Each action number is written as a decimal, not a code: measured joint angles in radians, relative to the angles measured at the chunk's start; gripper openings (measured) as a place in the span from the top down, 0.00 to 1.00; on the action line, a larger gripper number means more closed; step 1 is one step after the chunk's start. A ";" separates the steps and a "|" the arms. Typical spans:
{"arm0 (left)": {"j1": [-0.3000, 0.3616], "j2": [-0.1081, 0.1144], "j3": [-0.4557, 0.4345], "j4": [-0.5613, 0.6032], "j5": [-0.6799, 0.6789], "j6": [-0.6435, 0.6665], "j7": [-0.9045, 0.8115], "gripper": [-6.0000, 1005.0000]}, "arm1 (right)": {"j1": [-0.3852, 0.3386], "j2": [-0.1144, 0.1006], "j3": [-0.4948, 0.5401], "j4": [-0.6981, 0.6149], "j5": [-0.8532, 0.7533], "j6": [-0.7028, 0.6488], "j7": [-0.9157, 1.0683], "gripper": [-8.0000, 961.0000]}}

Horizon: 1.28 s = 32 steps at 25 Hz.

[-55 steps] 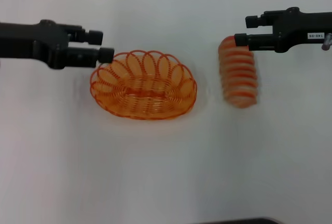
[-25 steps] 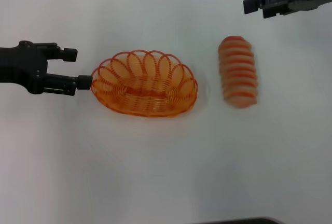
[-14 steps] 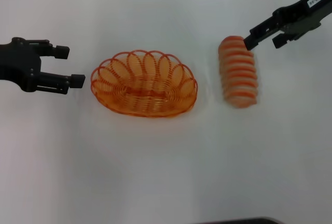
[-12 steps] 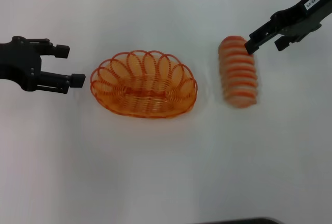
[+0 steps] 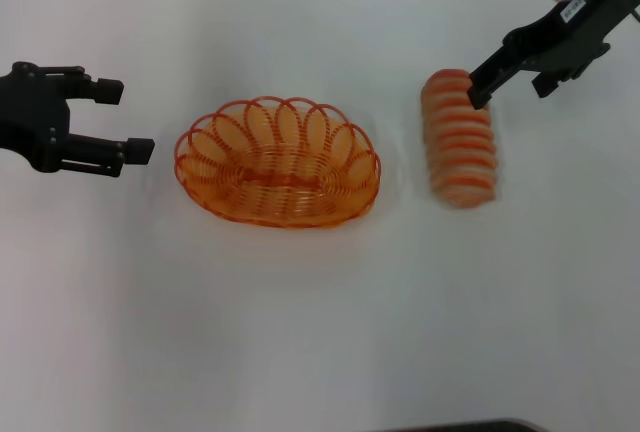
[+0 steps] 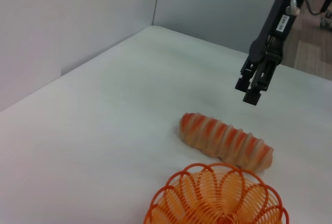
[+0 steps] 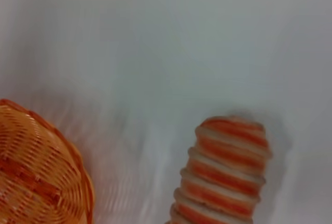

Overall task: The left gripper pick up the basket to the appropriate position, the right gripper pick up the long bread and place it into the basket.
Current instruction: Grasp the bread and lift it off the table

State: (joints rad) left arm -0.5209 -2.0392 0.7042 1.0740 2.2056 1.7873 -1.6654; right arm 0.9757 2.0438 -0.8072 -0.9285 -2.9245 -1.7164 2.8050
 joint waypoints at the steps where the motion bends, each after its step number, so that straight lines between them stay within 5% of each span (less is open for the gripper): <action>1: 0.001 -0.002 0.000 0.003 0.009 -0.001 0.013 0.11 | 0.005 0.005 -0.004 0.009 0.000 0.011 0.010 0.06; 9: 0.003 -0.006 0.000 0.009 0.020 -0.009 0.034 0.11 | 0.031 0.030 -0.049 0.079 -0.003 0.092 0.077 0.07; 32: -0.002 -0.010 0.003 0.003 0.023 -0.028 0.100 0.11 | 0.053 0.039 -0.147 0.257 -0.004 0.259 0.201 0.09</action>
State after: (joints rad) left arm -0.5234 -2.0487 0.7071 1.0774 2.2289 1.7593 -1.5655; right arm 1.0290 2.0831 -0.9540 -0.6715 -2.9283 -1.4577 3.0057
